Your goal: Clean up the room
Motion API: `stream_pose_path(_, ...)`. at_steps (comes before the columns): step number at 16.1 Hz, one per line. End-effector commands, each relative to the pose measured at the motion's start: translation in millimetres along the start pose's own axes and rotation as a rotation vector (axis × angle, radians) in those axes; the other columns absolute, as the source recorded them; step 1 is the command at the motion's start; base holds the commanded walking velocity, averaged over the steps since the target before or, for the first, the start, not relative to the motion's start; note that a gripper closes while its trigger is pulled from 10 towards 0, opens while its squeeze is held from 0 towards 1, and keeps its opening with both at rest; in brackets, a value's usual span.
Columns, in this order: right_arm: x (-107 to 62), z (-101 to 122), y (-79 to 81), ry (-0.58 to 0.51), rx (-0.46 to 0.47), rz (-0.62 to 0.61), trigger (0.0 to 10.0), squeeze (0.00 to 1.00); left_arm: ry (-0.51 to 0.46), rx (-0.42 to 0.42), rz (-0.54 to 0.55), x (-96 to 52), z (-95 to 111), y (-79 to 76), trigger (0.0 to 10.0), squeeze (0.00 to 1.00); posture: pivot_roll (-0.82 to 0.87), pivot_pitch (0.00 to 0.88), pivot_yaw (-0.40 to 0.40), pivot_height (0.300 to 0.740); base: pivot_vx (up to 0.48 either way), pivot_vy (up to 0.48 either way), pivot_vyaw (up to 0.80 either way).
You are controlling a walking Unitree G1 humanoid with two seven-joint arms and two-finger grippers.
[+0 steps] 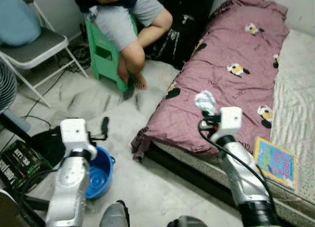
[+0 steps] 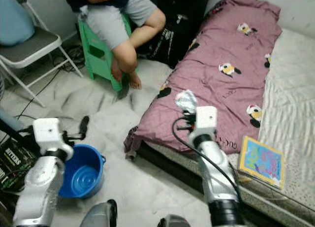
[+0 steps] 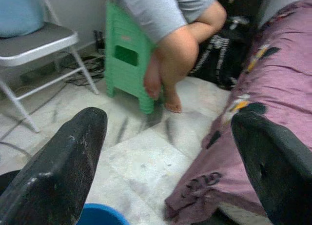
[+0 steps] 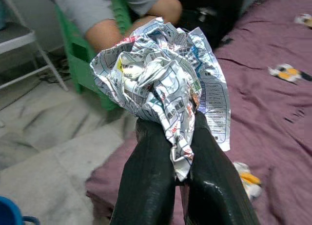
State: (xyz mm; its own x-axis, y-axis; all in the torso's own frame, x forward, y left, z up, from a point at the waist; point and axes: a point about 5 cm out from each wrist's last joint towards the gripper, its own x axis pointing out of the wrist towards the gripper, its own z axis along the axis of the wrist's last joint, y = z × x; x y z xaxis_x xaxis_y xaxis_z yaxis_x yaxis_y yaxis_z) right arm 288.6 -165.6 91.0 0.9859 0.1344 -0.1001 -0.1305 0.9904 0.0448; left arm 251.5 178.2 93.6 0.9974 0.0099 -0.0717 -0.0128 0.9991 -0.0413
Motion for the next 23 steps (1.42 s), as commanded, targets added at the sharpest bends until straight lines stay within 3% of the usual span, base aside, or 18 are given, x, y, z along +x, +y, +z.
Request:
stream_pose_path(1, -0.1, -0.2, 0.0, -0.002, 0.007, 0.004, 10.0, 0.0, 0.006, 0.006, -0.012, 0.0, 0.4, -0.2, 10.0, 0.0, 0.02, 0.129, -0.06, 0.74, 0.0, 0.0, 0.8)
stream_pose_path(19, 1.3, 0.2, 1.7, -0.005, 0.001, 0.017, 10.0, 0.0, 0.0, 0.001, -0.044, 2.8, 0.8, -5.5, 10.0, 0.0, 0.02, 0.128, -0.066, 0.74, 0.0, 0.0, 0.8)
stream_pose_path(23, 1.8, -0.1, 0.2, -0.005, 0.012, 0.002, 10.0, 0.0, -0.019, -0.012, -0.058, 4.3, 4.6, -8.8, 10.0, 0.0, 0.02, 0.133, -0.066, 0.74, 0.0, 0.0, 0.0)
